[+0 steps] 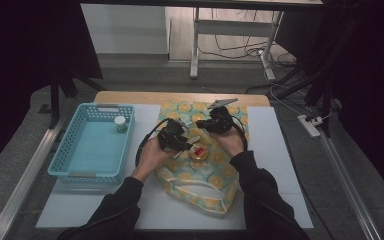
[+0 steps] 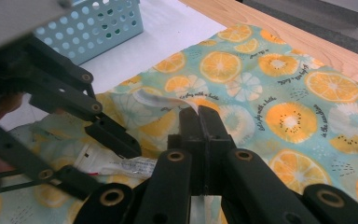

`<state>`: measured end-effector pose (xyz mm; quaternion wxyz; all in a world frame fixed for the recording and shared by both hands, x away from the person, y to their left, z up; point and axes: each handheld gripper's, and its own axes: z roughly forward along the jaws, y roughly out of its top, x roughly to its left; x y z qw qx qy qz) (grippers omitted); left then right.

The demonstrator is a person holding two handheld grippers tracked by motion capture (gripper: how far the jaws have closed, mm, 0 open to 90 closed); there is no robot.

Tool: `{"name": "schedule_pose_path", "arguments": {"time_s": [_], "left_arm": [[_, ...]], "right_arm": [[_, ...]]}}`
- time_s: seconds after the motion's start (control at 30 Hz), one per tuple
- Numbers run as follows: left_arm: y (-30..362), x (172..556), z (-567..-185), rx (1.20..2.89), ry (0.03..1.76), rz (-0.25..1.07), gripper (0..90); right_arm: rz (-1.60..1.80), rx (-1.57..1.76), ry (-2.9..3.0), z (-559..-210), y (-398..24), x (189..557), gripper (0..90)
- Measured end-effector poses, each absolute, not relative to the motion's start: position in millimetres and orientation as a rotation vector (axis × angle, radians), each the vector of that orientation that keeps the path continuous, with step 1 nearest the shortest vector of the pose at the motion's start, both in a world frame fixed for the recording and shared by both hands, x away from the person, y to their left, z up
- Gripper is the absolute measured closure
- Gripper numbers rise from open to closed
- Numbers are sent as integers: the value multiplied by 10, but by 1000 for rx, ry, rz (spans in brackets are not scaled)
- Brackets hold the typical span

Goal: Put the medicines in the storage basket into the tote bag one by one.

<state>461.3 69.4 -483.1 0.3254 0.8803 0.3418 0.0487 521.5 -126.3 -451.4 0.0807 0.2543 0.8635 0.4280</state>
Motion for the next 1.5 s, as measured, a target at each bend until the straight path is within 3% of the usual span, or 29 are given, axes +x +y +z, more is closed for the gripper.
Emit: {"name": "schedule_pose_path", "arguments": {"time_s": [0.27,1.23,1.5], "left_arm": [[806,4518,-4689,2235,844,101,527],[1627,4360,-4375,2079,965,165,54],[1878,4315,-4346,2062,990,222,13]], "right_arm": [[1287,752,2583,-4510,-1266,5199,900],[1300,741,2593,-4514,-1294,5158,900],[1296,739,2597,-4525,-1298,5154,900]]}}
